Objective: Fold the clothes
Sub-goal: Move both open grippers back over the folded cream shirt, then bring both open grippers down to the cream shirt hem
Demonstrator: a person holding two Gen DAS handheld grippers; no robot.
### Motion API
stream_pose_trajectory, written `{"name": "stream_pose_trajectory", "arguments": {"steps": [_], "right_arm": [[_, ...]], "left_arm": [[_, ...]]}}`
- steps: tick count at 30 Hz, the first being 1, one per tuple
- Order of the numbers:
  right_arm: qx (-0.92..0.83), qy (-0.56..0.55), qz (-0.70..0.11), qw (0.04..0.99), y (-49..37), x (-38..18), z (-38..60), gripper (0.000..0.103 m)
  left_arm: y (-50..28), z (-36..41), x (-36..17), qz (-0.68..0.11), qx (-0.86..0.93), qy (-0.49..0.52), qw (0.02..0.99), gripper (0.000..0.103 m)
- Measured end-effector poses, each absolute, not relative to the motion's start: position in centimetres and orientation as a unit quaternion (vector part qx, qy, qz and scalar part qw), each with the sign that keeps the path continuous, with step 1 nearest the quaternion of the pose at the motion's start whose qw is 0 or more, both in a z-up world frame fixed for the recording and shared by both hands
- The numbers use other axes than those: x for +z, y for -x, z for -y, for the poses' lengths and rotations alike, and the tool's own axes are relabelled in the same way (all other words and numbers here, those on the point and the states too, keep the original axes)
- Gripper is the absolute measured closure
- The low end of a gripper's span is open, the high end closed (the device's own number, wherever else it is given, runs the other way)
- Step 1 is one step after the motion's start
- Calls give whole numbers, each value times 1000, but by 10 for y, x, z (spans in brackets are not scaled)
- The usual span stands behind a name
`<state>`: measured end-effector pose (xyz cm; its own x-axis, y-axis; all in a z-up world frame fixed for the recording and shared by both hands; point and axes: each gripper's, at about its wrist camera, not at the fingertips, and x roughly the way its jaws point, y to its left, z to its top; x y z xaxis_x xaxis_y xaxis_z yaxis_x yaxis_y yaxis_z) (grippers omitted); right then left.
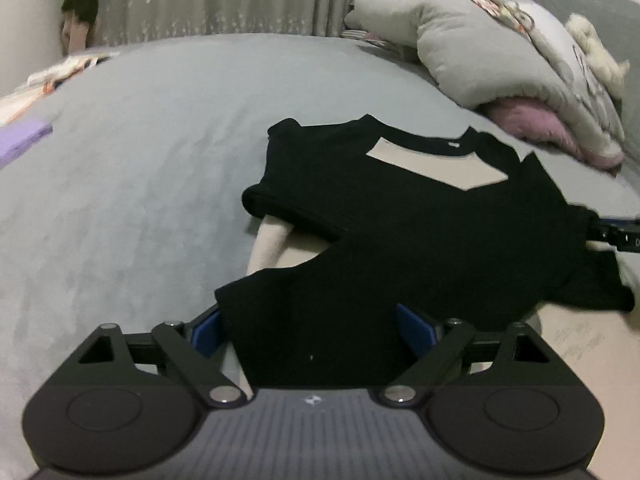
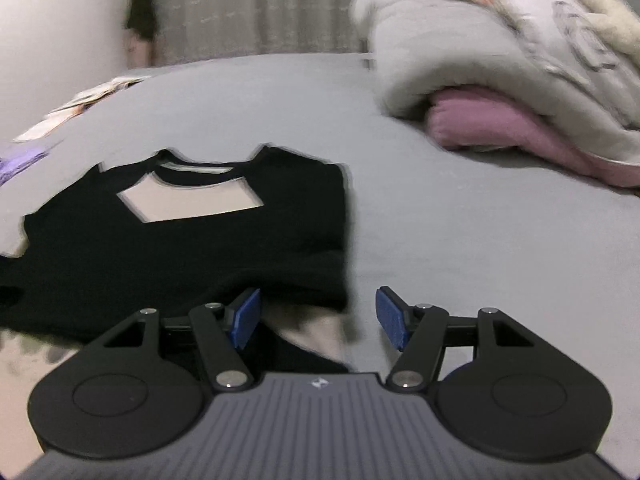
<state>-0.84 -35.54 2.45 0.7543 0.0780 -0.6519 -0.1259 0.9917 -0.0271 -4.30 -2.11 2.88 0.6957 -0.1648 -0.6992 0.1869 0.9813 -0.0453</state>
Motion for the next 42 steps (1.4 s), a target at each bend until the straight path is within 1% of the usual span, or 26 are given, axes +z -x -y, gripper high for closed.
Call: {"name": "stream_pose_trajectory", "arguments": {"steps": [7,10,12,15,16,17,19,21,24,26,28,30,31,32,34,37,39,40,41,42], "right_arm": [[-14,84,-337,938,5,18,369,38],[-26,44,-326,944,7,22,384,35],[-27,21,-323,946,8,24,389,35],[-16,-125,-328,936,11,24,418,35],[-19,-200,-334,921,11,17,437,35],[-22,-235,-338,911,11,13,446,35],[-23,-216,-342,914,12,13,442,35],[-22,-171,-351,921,13,18,430,34],[2,-106,-379,919,22,40,426,33],[9,-83,-358,930,26,59,430,33],[29,-123,-297,947,14,83,446,33],[51,-161,-283,944,-6,86,453,34],[68,-164,-296,938,-28,83,452,40],[81,-151,-320,932,-52,77,446,55],[86,-130,-368,917,-93,59,435,69],[91,-166,-399,897,-126,35,434,71],[106,-161,-406,893,-128,29,428,81],[109,-156,-404,895,-127,28,426,91],[110,-153,-402,896,-125,28,425,98],[106,-147,-402,897,-125,29,425,98]], "left_arm": [[42,18,27,-381,-99,-10,919,13],[43,17,28,-381,-99,-11,919,13],[43,16,28,-381,-99,-10,919,13],[44,17,28,-381,-99,-11,919,13],[44,17,27,-381,-99,-12,919,13],[44,17,27,-380,-99,-12,919,13],[44,17,27,-380,-100,-13,919,13],[44,17,28,-380,-101,-15,919,13],[44,16,29,-383,-101,-16,918,13],[44,16,29,-385,-102,-16,917,13],[44,16,30,-386,-103,-17,917,13],[44,16,30,-387,-104,-19,916,13],[44,16,30,-387,-105,-20,916,13],[44,16,30,-388,-105,-20,916,13],[44,16,31,-389,-104,-19,915,13],[43,16,31,-391,-107,-20,914,13],[43,14,31,-393,-111,-20,913,13],[43,14,31,-393,-111,-20,912,13],[43,14,31,-394,-112,-21,912,13],[43,15,31,-394,-112,-21,912,13]]}}
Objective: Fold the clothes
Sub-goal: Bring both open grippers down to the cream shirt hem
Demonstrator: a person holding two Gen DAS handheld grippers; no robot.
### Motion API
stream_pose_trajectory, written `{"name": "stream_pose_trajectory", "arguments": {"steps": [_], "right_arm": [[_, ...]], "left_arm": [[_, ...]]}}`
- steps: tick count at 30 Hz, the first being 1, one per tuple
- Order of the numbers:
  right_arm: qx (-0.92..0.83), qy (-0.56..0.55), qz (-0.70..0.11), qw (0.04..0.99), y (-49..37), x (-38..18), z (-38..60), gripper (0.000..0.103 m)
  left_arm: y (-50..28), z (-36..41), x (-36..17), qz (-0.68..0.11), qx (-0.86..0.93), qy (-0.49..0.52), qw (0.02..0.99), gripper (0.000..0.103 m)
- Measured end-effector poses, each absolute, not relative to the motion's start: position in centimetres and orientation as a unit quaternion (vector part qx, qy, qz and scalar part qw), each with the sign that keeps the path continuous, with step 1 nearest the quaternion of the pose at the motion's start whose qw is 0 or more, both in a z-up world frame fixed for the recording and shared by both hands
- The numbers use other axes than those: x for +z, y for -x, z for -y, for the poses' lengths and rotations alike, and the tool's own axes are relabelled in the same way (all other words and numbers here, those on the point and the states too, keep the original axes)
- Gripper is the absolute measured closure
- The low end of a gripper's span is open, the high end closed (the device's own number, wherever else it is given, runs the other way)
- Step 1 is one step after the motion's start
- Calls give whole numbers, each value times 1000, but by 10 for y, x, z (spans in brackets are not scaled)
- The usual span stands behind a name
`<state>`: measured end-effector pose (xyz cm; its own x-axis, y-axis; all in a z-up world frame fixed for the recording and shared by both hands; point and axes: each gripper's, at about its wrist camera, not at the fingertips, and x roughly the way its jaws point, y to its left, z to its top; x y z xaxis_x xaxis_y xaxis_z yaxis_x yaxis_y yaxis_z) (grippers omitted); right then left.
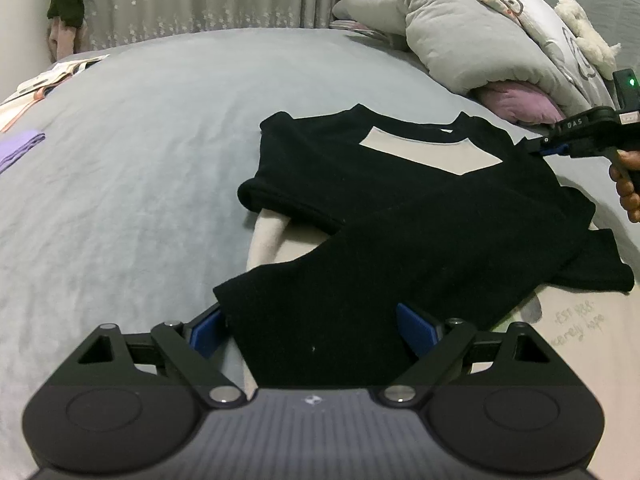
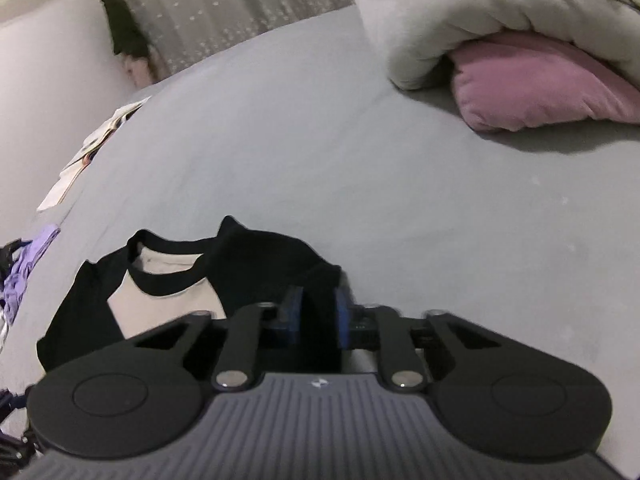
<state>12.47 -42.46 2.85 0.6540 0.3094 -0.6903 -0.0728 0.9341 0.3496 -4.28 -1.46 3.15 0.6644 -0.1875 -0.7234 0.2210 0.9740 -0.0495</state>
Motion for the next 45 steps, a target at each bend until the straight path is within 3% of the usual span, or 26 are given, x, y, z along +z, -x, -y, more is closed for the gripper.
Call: {"name": "stream_pose_trajectory", "arguments": {"steps": [7,11,16,19,24,26,30,32,35,39,45], "right_arm": [[84,-97,-383,915,-133,46,424,99],[41,-37,-412,909,-138,31,421,98],[10,-15,-371,929,-96,55,415,82],[71,-32,-327,942,-57,73,395,79],[75,42,-392,916,-33,24,355,78],[64,39,-374,924,-21,19,359,78],[58,77,-345,934,14,47,342,75],[71,73,-337,936,38,57,335,54],[56,106,-390,913,56,34,331,46],[41,16,-397,917,71,28,364,45],[53,-24,-362,930,74,47,376,45]], "left_arm": [[43,15,31,-394,-113,-24,912,12],[43,14,32,-396,-115,-27,911,12],[42,12,40,-390,-108,-35,914,12],[39,4,50,-365,-96,-39,925,12],[27,-22,44,-379,-56,4,924,12],[25,-24,41,-382,-39,-13,923,12],[24,-27,48,-373,-31,-13,927,12],[24,-26,49,-373,-32,-24,927,12],[23,-20,39,-390,-25,-67,918,12],[28,-14,42,-381,-10,-99,919,11],[30,-16,47,-373,-9,-87,924,11]]}}
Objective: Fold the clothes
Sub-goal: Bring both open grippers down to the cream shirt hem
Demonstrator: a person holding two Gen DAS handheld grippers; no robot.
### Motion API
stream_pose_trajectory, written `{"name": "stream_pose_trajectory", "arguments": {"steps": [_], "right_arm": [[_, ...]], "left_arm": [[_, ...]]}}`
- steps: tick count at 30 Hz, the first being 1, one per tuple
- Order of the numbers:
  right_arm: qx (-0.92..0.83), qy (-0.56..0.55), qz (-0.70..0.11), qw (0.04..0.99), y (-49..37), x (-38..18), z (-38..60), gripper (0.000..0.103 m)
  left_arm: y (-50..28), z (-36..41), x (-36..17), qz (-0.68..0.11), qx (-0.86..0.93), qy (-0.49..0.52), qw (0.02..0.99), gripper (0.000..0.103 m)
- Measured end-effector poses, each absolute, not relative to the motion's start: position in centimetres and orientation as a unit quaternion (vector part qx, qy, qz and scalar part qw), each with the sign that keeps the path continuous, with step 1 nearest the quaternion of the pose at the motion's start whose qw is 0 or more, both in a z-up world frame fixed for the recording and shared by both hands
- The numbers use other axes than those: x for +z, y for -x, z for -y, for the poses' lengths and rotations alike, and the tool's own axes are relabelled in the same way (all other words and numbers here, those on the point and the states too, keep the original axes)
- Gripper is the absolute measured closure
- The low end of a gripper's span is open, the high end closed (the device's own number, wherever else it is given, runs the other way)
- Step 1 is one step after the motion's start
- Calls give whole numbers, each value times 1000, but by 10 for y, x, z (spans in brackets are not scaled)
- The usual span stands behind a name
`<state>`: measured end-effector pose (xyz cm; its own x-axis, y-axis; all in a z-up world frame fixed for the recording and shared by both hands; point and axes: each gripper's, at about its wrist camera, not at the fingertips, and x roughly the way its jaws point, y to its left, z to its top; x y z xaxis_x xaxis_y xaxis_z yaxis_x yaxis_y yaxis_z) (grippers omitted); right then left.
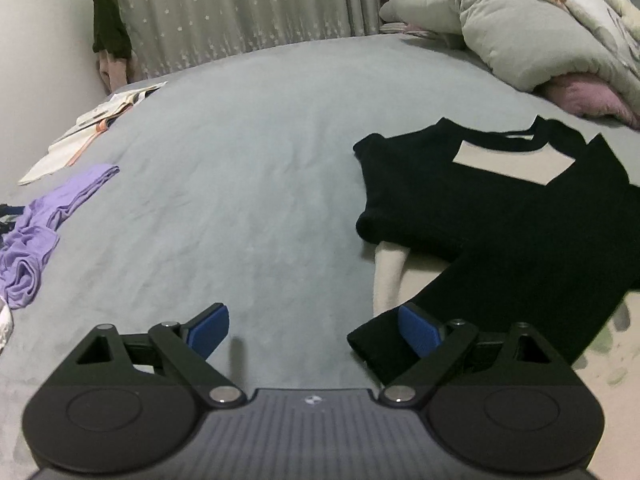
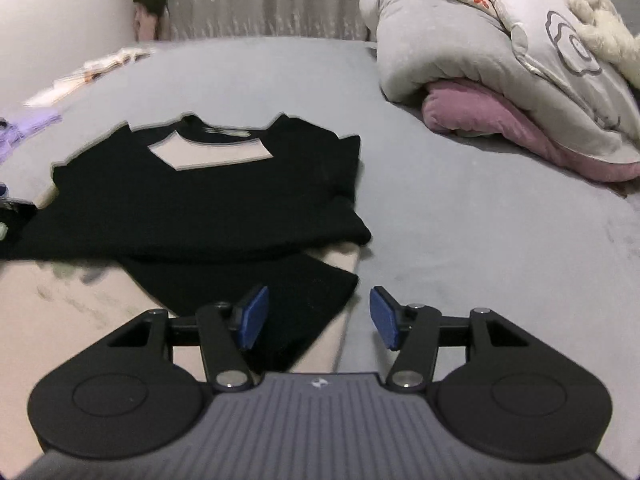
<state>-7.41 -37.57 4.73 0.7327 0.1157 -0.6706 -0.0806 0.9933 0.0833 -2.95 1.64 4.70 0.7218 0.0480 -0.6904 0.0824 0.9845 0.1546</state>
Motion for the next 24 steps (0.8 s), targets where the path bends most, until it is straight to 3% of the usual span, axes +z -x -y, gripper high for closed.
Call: {"name": "stream_pose_trajectory", "arguments": {"steps": [4,5,7,12,19,24], "right_arm": [[77,-141,-360,919,71,47,390,49],[87,-159,-360,915,68,47,388,61],[107,-178,-359,910,65,49,381,69],[158,-92,-364,913,65,53,326,69],[137,-65,-406,901,61,33,316,66],[109,-50,-400,908,74,40,323,55]], "left_arm": [[27,-24,50,-375,-5,-59,925,11],[25,-27,51,-378,-2,-53,924,11],[22,-34,53,-383,3,-37,923,11],[19,-51,53,-402,-5,16,915,11],[26,-12,44,-407,-22,-101,907,10],[31,-28,49,-418,-26,-81,905,8]]}}
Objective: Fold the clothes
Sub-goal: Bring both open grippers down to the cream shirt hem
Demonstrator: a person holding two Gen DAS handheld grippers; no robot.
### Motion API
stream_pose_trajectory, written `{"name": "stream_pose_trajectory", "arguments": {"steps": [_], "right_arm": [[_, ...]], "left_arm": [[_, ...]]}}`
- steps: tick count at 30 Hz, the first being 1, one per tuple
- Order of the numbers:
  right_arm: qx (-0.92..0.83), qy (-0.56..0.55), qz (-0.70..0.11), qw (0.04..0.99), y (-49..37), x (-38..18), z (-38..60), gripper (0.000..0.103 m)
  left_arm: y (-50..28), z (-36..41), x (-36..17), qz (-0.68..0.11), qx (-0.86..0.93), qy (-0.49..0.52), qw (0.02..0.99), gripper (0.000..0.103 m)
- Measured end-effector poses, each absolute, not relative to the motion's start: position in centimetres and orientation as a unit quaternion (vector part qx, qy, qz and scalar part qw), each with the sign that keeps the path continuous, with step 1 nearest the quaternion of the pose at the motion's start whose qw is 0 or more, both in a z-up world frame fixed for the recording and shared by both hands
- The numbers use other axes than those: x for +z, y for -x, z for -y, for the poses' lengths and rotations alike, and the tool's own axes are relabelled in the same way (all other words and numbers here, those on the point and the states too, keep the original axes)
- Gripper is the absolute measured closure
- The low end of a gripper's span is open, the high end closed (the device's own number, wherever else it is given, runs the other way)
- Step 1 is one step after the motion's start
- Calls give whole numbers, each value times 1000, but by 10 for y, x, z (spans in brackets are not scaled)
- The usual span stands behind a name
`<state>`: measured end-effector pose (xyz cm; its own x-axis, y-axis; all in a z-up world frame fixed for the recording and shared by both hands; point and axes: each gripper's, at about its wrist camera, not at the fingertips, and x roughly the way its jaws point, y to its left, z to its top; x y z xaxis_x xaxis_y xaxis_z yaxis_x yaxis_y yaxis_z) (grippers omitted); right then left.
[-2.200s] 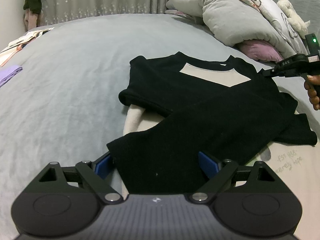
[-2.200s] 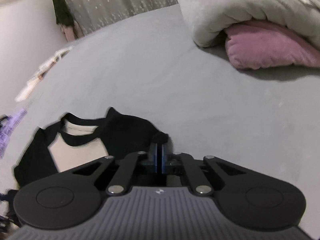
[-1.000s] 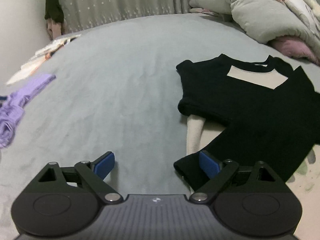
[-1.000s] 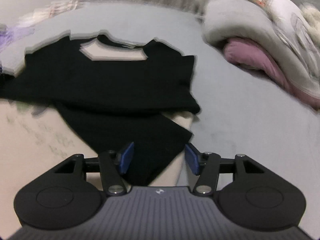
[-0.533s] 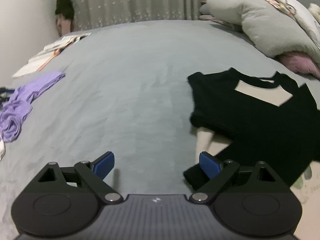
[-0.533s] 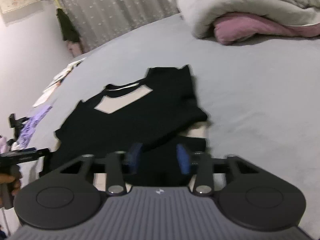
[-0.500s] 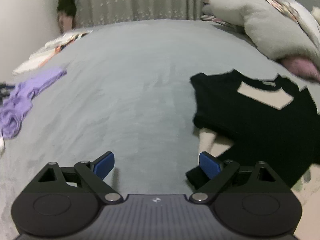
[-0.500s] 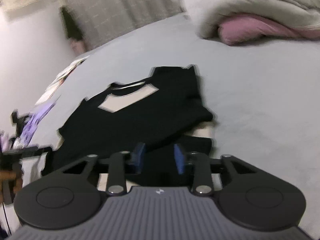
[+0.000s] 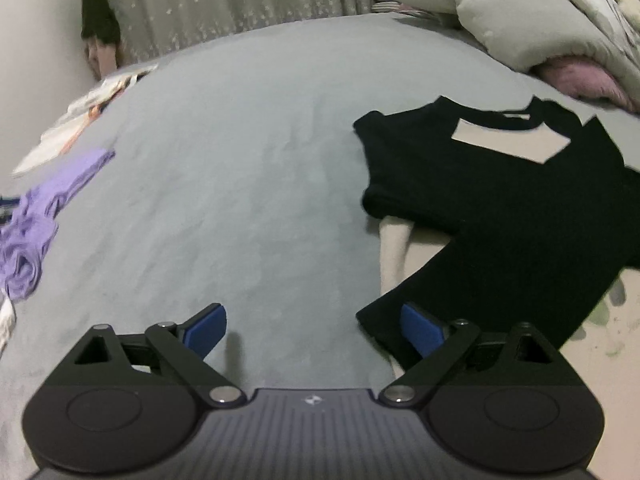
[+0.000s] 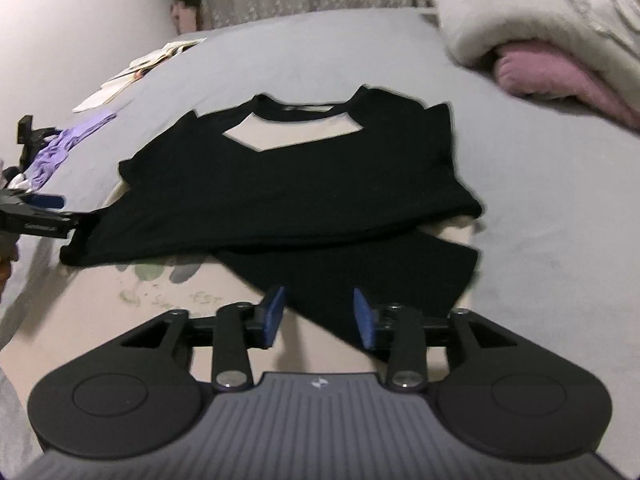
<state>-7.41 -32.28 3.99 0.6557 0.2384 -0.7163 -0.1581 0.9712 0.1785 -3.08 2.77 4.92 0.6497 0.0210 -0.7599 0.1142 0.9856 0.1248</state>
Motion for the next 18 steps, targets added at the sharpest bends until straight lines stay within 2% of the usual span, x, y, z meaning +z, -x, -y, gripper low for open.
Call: {"name": "stream_pose_trajectory", "arguments": {"steps": [5,12,15,18], "right_arm": [[93,-49,-407,907,102,41,335,52],[48,-64,-410,909,178,30,366,47],[52,-111,-419,900,198,23,377,47],[70,-249,-411,874,223,10,408,47]], "left_arm": [[47,-43,52,-439,-54,-36,896,7],[113,-53,42,-459,-121,-5,880,7],[146,-49,41,-447,-138,-22,884,7],[175,-59,37,-442,-173,33,880,4]]}}
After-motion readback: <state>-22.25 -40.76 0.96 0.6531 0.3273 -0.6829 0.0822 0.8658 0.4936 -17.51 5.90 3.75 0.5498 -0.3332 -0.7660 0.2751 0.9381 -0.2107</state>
